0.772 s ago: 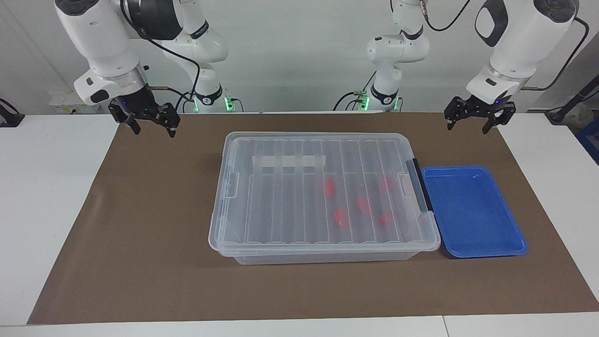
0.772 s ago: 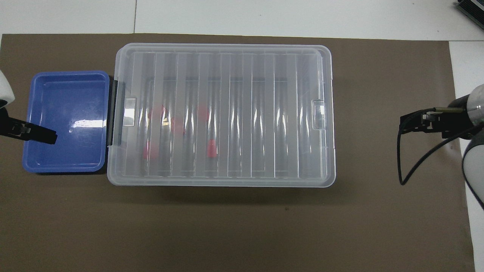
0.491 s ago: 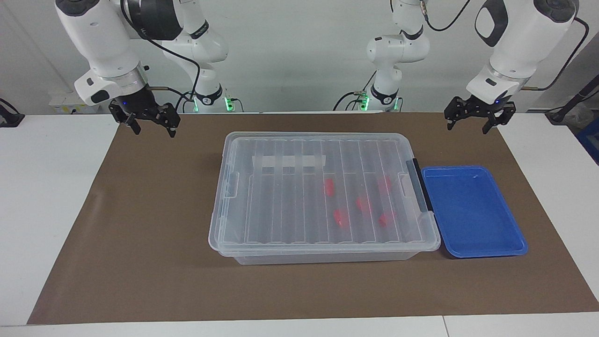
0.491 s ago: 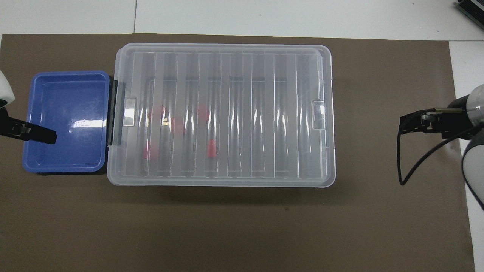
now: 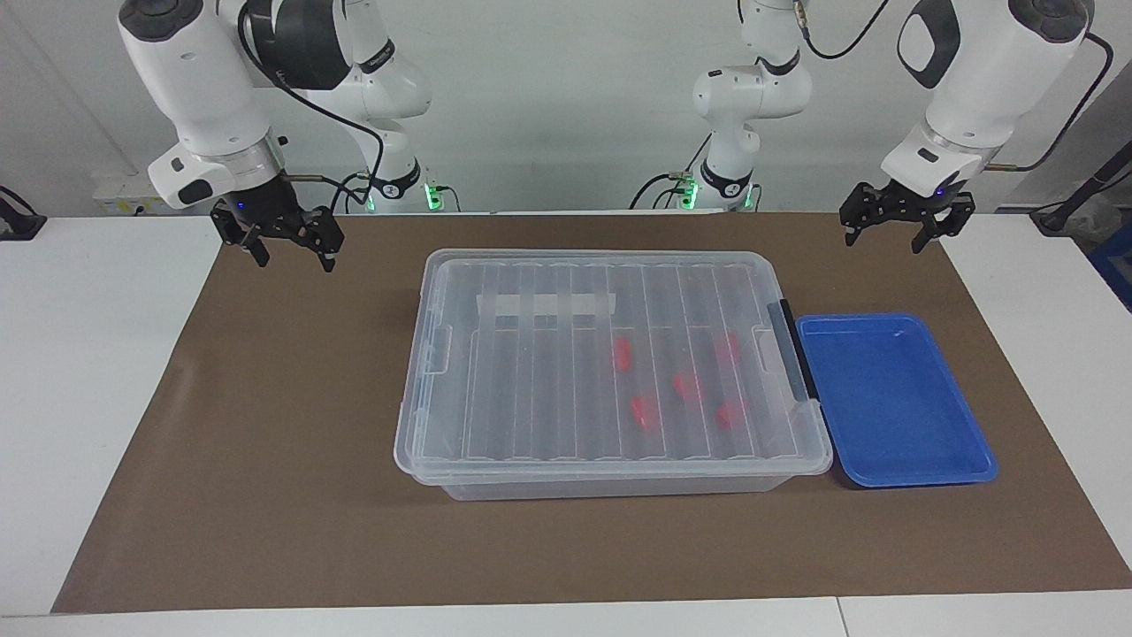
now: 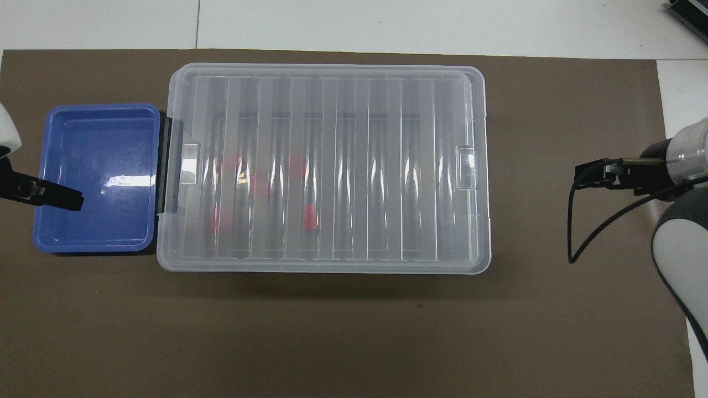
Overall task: Place red block in blue tray from box
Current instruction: 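Move the right gripper toward the edge of the clear box lid, then hook the lid edge with the right gripper and slide it away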
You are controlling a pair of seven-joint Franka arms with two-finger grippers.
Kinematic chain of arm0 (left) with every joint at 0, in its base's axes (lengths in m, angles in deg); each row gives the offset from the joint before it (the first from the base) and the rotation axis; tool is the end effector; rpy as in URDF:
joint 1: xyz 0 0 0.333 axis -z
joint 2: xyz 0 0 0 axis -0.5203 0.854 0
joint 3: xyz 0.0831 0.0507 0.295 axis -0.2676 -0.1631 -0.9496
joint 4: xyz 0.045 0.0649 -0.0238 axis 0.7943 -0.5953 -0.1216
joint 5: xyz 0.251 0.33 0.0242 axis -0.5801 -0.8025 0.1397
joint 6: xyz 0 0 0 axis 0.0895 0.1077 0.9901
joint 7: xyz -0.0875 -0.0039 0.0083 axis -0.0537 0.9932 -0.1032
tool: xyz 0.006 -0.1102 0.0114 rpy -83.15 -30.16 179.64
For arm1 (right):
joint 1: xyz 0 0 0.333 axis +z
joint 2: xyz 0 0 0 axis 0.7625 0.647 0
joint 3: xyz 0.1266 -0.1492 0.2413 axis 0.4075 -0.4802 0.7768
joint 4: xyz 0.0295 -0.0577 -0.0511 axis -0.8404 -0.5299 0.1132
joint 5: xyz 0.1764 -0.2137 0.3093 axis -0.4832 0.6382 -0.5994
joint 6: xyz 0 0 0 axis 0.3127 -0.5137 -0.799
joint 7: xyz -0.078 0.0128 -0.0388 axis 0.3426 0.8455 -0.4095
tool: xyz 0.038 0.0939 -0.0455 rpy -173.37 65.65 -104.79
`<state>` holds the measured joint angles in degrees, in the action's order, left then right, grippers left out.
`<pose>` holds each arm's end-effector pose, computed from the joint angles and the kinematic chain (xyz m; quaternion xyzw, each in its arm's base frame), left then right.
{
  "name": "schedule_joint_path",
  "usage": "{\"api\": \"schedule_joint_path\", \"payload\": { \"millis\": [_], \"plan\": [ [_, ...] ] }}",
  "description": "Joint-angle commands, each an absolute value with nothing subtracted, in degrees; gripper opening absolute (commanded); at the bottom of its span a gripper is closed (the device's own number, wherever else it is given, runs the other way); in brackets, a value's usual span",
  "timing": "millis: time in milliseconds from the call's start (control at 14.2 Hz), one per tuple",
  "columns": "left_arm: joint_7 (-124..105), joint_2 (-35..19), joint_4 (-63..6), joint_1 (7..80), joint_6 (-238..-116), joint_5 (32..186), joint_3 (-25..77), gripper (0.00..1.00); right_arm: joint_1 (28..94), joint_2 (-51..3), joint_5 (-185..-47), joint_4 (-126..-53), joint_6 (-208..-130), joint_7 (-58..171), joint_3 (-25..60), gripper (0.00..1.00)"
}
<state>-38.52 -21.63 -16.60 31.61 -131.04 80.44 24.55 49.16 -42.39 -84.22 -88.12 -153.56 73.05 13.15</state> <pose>0.5600 -0.0139 0.5850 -0.9900 0.1373 0.0209 0.0254 0.5721 0.0214 0.5585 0.9981 -0.0562 0.0250 0.0087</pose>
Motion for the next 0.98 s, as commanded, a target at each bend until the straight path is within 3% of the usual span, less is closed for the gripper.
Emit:
{"api": "schedule_joint_path", "payload": {
  "millis": [0,491,912],
  "plan": [
    [-38.58,-23.36,-18.49,31.35,-131.96,80.15,24.5,1.0,51.0,-44.57,-85.0,-93.95,-159.45,74.94,13.35,1.0],
    [-38.58,-23.27,-18.49,31.35,-131.96,80.15,24.5,1.0,56.54,-39.65,-85.0,-98.52,-174.05,77.57,13.43,0.99],
    [-38.58,-23.36,-18.49,31.35,-131.96,80.15,24.5,1.0,60.05,-39.03,-85.0,-101.34,-175.9,77.93,13.52,0.97]
  ]
}}
